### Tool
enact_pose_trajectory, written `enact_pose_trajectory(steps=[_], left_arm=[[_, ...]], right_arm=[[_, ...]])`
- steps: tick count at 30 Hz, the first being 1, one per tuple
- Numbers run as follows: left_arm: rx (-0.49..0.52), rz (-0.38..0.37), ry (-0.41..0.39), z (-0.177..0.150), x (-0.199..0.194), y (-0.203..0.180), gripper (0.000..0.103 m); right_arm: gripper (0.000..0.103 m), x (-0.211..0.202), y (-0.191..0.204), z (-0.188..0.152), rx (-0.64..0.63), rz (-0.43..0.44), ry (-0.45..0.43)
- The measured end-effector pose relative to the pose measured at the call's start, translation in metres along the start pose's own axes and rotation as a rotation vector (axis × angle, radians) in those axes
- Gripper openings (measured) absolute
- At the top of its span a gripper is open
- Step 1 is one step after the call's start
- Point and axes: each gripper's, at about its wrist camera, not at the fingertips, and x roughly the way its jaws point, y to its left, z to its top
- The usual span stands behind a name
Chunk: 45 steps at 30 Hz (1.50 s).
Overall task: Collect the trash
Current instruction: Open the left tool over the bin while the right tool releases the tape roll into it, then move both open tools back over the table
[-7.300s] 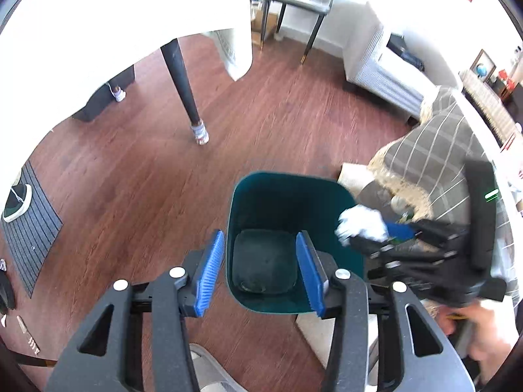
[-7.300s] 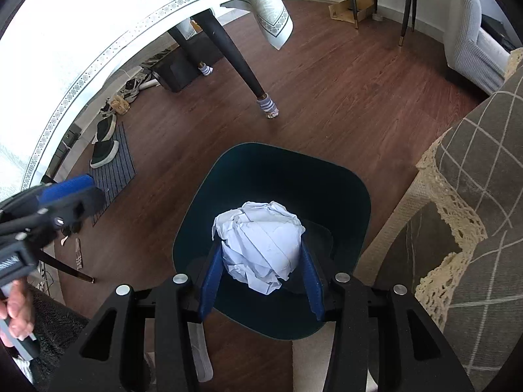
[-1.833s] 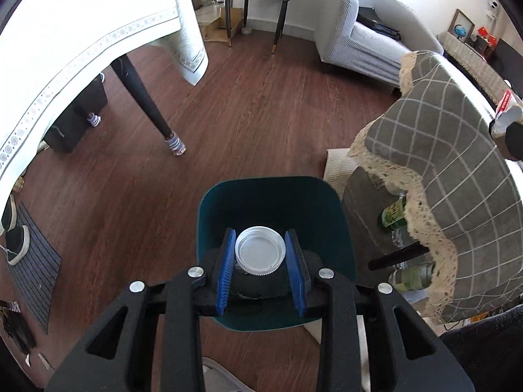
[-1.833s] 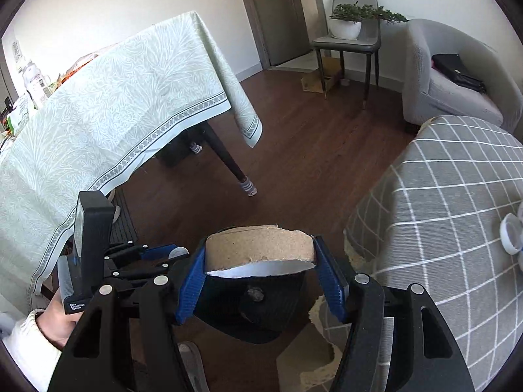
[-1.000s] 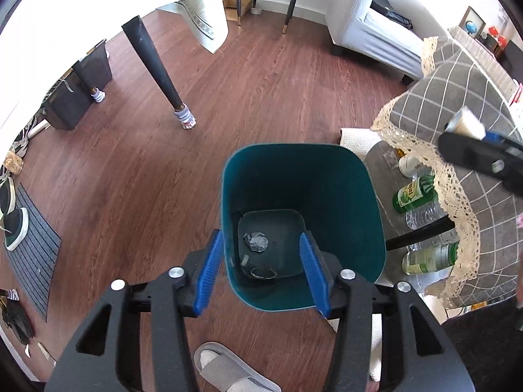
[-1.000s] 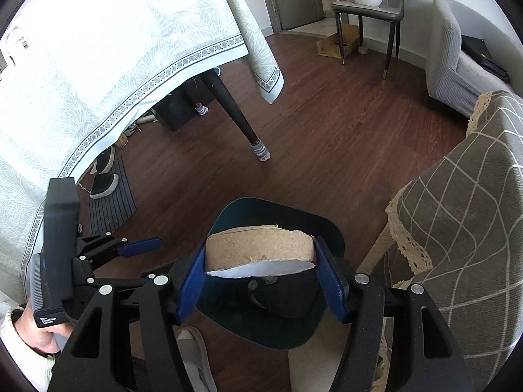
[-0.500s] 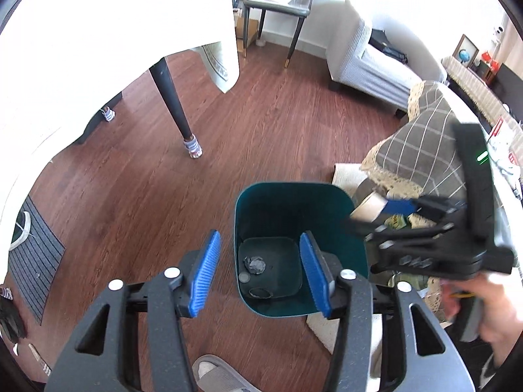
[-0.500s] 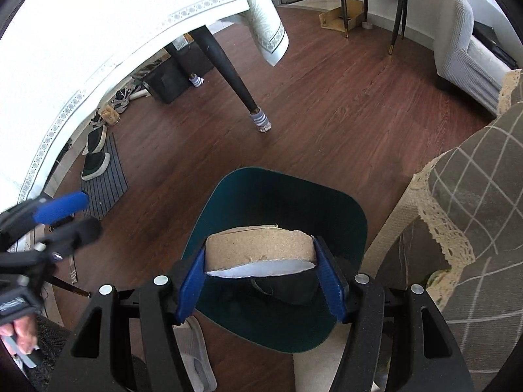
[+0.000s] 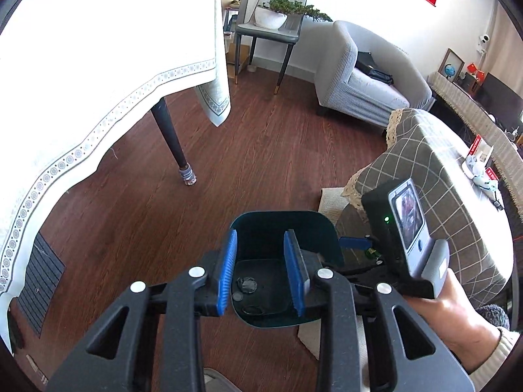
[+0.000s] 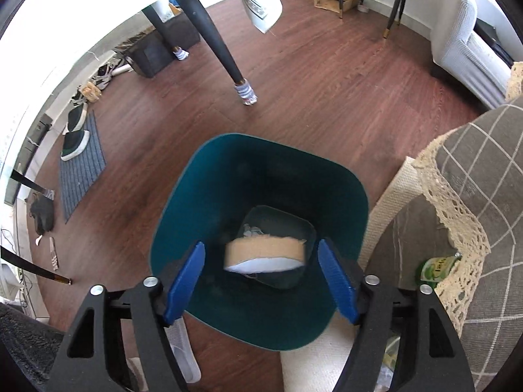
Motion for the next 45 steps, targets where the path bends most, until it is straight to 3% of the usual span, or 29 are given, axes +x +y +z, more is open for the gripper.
enact_pose_trajectory(steps=[10,19,31,45], left_arm=[[0.000,-0.023,-0.048,0.012,-0.017,-0.011,0.031],[0.025,-0.056,-0.115,0.030,-0.033,-0.036,0.031],[0.098,-0.088,-0.190,0.053,-0.046,-0.094,0.031],[0.155,-0.207,-0.162,0.057,-0.021,-0.198,0.061]], right_arm=[[0.074,-0.022,-0.009,-0.004,-0.021,0.001,-0.040],[0.070,-0.084,-0.017,-0.002,-0.060,0.086,-0.192],[0.065,-0.176,-0.065,-0.014,-0.038,0.042,-0.389],[0.067,-0.237,-0.170,-0.070,0.123,-0.111,-0.470]])
